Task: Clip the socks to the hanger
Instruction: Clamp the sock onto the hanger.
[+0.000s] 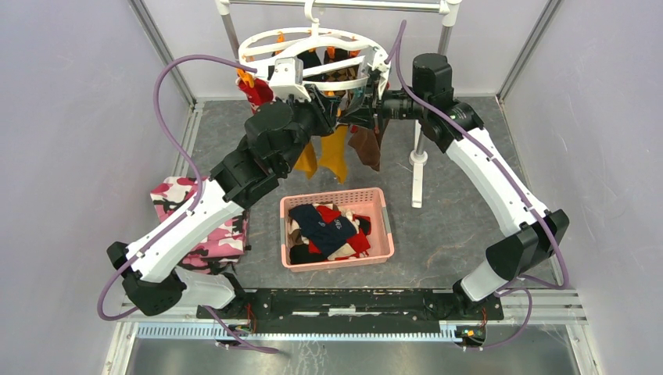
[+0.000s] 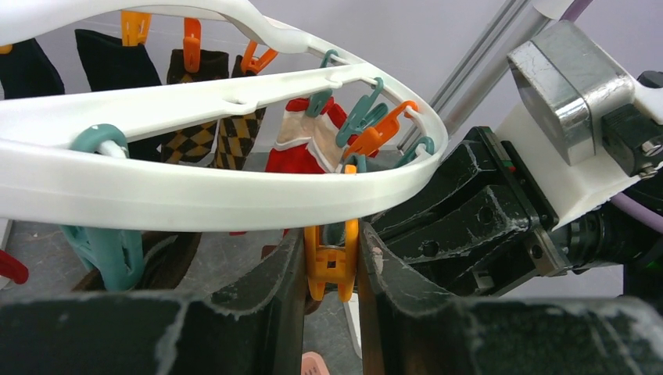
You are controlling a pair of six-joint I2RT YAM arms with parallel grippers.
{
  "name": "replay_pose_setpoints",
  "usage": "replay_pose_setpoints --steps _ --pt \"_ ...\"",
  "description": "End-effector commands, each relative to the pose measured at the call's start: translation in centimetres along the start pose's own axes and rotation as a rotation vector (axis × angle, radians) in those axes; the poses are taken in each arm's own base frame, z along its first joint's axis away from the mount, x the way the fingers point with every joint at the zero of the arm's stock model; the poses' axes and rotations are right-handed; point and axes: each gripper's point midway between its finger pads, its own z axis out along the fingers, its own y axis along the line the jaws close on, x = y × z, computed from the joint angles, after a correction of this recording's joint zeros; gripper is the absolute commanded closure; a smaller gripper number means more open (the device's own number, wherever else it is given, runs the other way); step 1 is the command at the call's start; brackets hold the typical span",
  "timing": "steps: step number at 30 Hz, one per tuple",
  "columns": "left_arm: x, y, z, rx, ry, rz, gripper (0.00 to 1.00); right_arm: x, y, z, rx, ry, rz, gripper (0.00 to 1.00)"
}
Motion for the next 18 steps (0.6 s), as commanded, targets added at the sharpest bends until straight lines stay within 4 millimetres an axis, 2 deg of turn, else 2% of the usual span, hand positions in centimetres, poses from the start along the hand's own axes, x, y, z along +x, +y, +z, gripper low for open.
replay_pose_setpoints --steps 1,8,18 --pt "-1.4 -0.8 -0.8 0.061 -0.033 0.042 0.98 -2.5 0.7 -0.9 -0.018 -0.054 -0.039 1.00" --pt "-1.5 -0.9 -0.6 0.073 -0.033 0.059 0.98 -2.8 1.5 -1.3 -0.075 -0.066 -0.061 1.00" --pt "-0.8 -1.4 -0.5 0.104 -0.012 0.068 0.98 -3.9 1.4 -1.1 -0.086 -0.101 -0.053 1.00"
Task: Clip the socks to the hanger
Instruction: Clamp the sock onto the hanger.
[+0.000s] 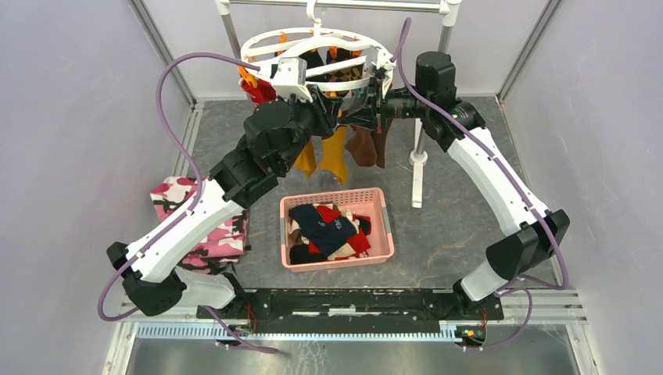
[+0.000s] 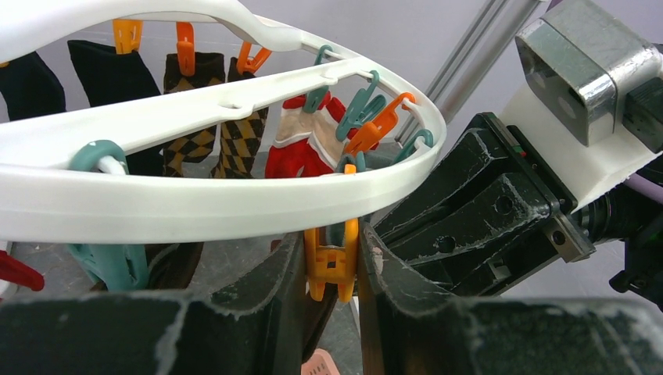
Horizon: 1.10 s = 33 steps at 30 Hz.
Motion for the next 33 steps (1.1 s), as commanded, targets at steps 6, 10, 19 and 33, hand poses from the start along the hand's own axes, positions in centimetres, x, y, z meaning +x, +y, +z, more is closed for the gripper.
replay_pose_setpoints --steps 6,10,19,33 --pt "-1.0 -1.0 -0.4 0.062 -0.029 0.046 0.98 -3.3 0.8 -0.9 -0.037 -0.071 -0.062 1.00" --pt "-1.0 -1.1 -0.3 0.069 -0.027 0.054 0.98 -3.2 0.9 -1.2 -0.049 -0.071 -0.054 1.00" --pt "-0.4 -1.5 -0.3 0.102 -0.009 0.073 0.98 -3.7 1.2 -1.4 -0.082 -0.092 -0.045 1.00" --pt "0.1 -0.5 -0.1 0.072 -0.001 0.180 0.98 -4.2 1.5 -1.7 -0.094 -0.096 -0.070 1.00"
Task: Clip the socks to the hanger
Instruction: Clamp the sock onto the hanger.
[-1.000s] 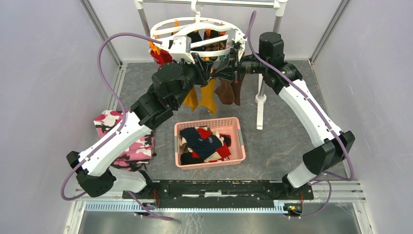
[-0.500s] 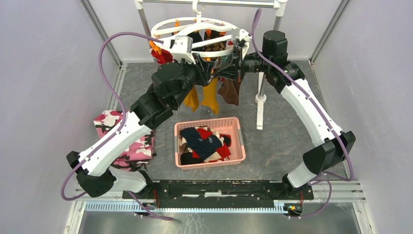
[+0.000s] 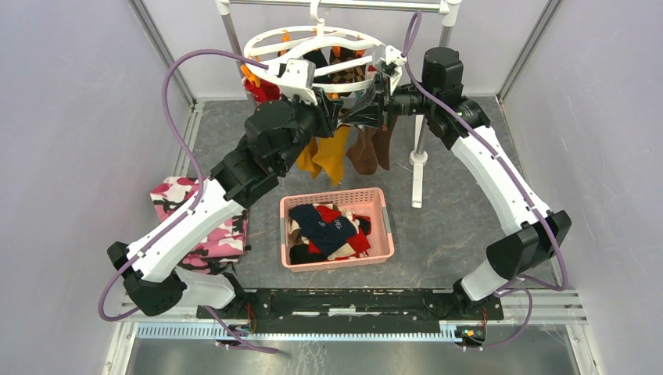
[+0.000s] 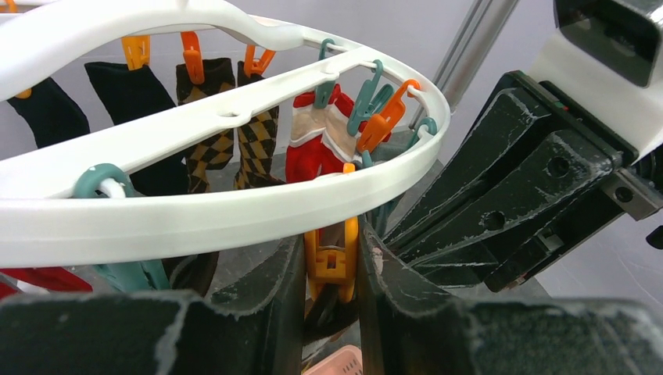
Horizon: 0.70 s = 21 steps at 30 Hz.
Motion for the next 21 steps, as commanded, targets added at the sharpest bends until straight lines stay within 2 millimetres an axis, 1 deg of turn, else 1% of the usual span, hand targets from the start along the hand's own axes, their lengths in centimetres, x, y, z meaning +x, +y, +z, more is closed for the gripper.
replay_pose_setpoints --steps 1,3,6,8,13,15,16,18,19,20,21 --pt "-0.4 -0.5 -0.2 0.037 -0.014 0.069 0.98 -3.0 0.6 -0.7 -0.008 -0.046 -0.079 1.00" --pt "-0.1 -0.6 -0.1 0.043 -0.005 0.065 0.97 -3.0 0.6 -0.6 -0.006 -0.046 -0.076 1.00" --pt "-0.2 -0.6 -0.2 0.039 -0.005 0.046 0.81 -2.7 0.4 -0.6 0.001 -0.043 -0.069 1.00" --pt "-0.5 -0.7 -0.4 0.042 -0.013 0.029 0.72 -2.6 0.4 -0.6 0.001 -0.041 -0.067 1.00" --pt "-1.6 -1.0 -1.4 0.066 -0.035 -0.008 0.45 -2.1 0.2 -0.6 0.008 -0.035 -0.057 0.98" --pt "-1.7 -1.1 -1.7 0.077 -0.035 -0.019 0.37 -2.1 0.3 -0.6 0.008 -0.034 -0.056 0.95" --pt "-1.8 -1.1 -1.9 0.079 -0.037 -0.025 0.36 -2.0 0.3 -0.6 0.011 -0.033 -0.053 0.94" --pt "-2.0 -1.0 -2.3 0.082 -0.041 -0.033 0.32 -1.9 0.3 -0.7 0.017 -0.028 -0.056 0.89" --pt "-2.1 -0.9 -2.5 0.081 -0.040 -0.035 0.30 -1.7 0.2 -0.7 0.021 -0.023 -0.056 0.85" --pt "-2.1 -0.9 -2.8 0.082 -0.038 -0.036 0.28 -1.6 0.3 -0.8 0.020 -0.018 -0.057 0.80" --pt "-2.2 -0.9 -3.2 0.090 -0.036 -0.037 0.26 -1.3 0.3 -0.8 0.024 -0.010 -0.059 0.72"
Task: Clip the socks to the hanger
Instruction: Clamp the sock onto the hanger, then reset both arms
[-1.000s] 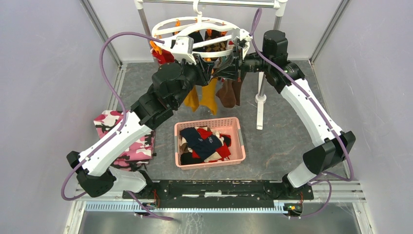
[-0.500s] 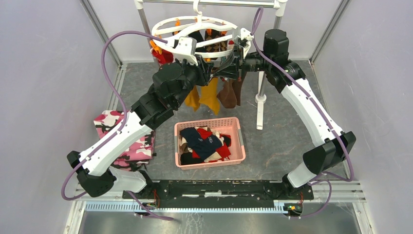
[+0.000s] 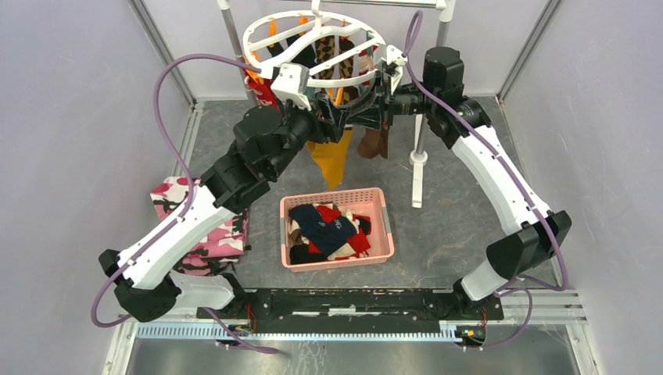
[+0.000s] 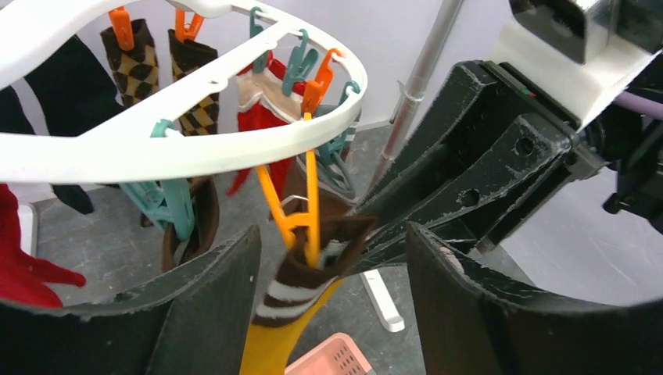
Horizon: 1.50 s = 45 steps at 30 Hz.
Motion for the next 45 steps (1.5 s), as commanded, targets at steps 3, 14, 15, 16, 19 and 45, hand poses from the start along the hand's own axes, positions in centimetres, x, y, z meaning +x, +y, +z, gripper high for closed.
replay_pose_setpoints --steps 3,14,15,16,19,45 --pt "-1.8 -0.8 -3.9 0.104 -0.027 -0.011 0.11 0.3 0.3 -1.3 0.052 0.054 -0.074 0.36" --pt "5.0 0.6 -10.0 0.210 0.064 -0.024 0.00 8.5 2.0 -8.8 0.193 0.358 -0.333 0.02" --pt "6.0 1.2 -10.4 0.191 0.069 -0.034 0.00 8.7 2.3 -9.7 0.228 0.367 -0.366 0.02" --pt "7.7 2.1 -10.6 0.163 0.090 -0.037 0.00 9.3 2.5 -10.6 0.259 0.377 -0.391 0.02" --pt "10.5 5.0 -11.6 0.052 0.088 -0.062 0.00 11.3 2.5 -12.7 0.364 0.388 -0.338 0.02" --pt "7.2 24.3 -11.1 -0.527 -0.036 -0.181 0.00 6.1 -4.0 -27.3 1.365 0.121 -0.130 0.02"
